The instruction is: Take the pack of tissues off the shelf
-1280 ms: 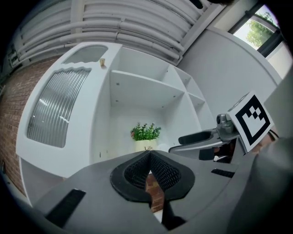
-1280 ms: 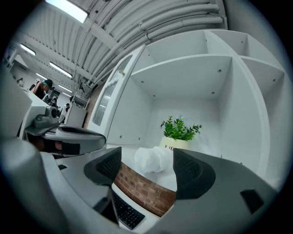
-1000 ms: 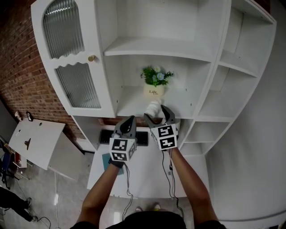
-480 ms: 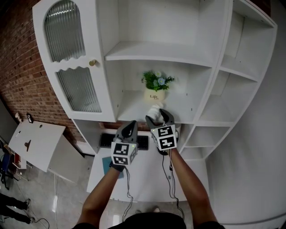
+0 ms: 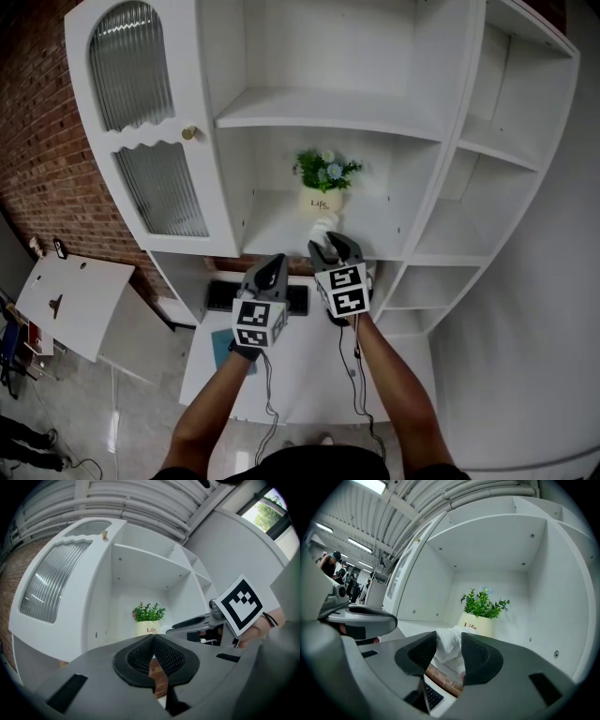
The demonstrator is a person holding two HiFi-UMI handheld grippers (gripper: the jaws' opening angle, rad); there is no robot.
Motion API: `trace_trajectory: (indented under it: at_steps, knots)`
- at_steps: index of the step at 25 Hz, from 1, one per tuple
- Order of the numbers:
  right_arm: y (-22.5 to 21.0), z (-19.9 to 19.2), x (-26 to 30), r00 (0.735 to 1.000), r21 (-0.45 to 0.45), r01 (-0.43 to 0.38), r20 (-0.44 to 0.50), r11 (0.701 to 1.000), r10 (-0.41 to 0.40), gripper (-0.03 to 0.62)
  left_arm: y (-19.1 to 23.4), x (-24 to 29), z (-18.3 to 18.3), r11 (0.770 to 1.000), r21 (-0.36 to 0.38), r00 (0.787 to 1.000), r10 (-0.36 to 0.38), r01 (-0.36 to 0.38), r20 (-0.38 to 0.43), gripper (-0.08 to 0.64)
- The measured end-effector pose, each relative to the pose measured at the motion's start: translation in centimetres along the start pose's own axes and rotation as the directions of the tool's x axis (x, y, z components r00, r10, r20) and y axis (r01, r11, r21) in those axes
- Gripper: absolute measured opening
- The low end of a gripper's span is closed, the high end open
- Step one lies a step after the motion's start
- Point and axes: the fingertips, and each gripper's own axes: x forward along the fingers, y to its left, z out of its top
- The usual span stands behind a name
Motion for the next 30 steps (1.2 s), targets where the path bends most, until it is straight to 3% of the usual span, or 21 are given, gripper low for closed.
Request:
trace_trajectory:
  at_steps: [15,24,30]
  knots:
    - [-0.1,1.3,-1.7,0.999,0.008,-0.003,0.042,1.0,0.003,0.164,-0.1,-0.6,0.7,1.0,0.018,1.0,0.008,-0.008,0.014,0.017]
    - [0.2,3.1,-6.0,0.995,0.022,-0.012,0.103,1.0,0.01,0.163,-1.3,-1.5,1.2,1.0,0.019,1.0,-0.003,0.002,0.026,0.017]
    - [0.5,4.2,-10.2,0.988,0.059,-0.033,0.155,0.998,0.024,0.163,-2.2,-3.5,1.6,0.999,-0.041,1.0,-0.008,0.009,0.008,0.017]
